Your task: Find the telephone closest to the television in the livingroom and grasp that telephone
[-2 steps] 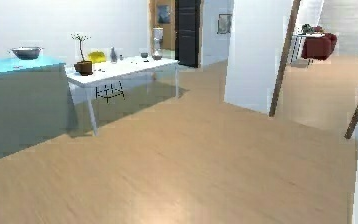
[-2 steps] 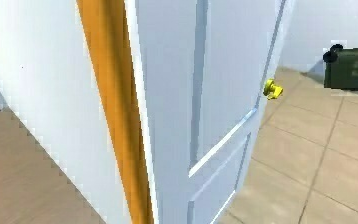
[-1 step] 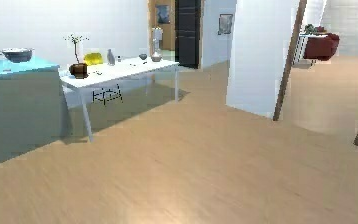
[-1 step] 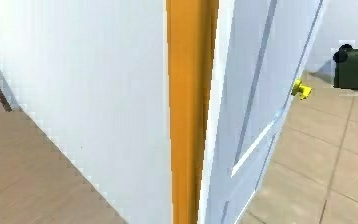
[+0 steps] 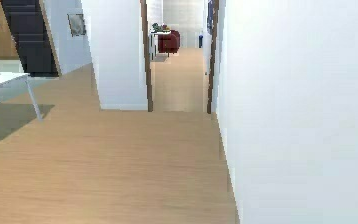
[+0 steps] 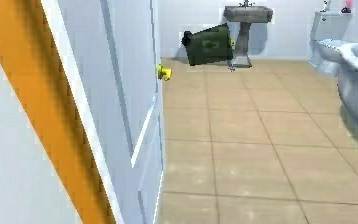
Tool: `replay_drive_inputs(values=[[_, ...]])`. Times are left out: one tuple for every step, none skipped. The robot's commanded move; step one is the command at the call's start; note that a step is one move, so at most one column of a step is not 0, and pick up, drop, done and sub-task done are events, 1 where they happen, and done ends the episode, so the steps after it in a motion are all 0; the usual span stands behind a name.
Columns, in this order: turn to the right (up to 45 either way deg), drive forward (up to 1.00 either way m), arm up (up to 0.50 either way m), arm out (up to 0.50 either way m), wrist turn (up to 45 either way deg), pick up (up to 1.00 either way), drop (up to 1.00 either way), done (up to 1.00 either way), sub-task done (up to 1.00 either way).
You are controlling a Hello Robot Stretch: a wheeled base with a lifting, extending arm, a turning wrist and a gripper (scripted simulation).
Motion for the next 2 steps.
replay_drive_inputs(values=[[0.0, 1.0, 0.0, 0.0, 0.0, 0.0, 0.0, 0.0, 0.0], [3.0, 0.0, 0.0, 0.0, 0.0, 0.0, 0.0, 0.0, 0.0]])
